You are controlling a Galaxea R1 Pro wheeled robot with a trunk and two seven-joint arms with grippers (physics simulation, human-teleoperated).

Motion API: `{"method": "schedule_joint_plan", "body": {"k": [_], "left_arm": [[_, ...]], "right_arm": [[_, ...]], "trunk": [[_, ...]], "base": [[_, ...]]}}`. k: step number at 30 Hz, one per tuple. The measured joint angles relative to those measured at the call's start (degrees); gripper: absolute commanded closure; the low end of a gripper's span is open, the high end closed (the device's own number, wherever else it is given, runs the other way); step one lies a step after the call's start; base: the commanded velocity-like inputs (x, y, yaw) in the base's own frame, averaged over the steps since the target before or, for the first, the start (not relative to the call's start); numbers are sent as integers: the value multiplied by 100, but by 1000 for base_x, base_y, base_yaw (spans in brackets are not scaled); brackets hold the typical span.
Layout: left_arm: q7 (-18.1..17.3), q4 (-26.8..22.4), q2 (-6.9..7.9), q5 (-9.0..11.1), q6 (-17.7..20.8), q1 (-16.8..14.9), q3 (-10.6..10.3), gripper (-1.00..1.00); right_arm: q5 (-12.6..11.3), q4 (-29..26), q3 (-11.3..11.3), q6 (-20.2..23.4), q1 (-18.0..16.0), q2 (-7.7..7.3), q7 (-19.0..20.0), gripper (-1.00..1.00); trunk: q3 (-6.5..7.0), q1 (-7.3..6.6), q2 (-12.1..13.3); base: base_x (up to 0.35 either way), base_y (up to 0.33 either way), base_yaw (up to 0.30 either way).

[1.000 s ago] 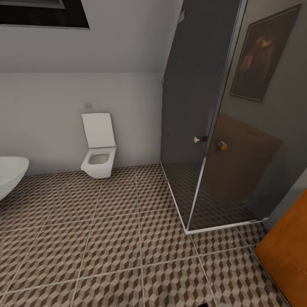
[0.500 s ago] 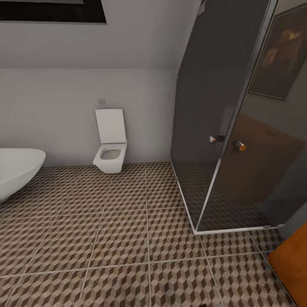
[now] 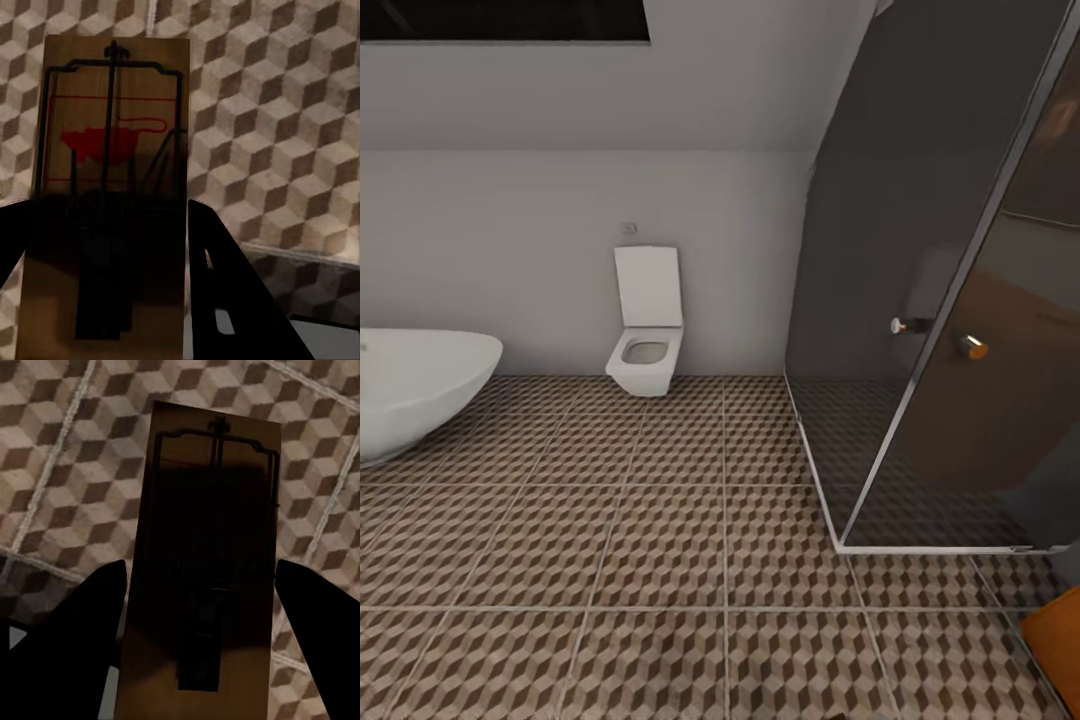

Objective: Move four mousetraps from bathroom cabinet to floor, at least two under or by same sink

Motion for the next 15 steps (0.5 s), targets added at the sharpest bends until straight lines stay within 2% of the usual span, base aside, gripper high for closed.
{"method": "schedule_joint_plan", "body": {"k": [15], "left_arm": [[0,0,-9,-3,0,0,0,100]], "right_arm": [[0,0,0,-8,0,-4,-8,100]], "trunk": [[-118,0,0]], "base": [[0,0,184]]}}
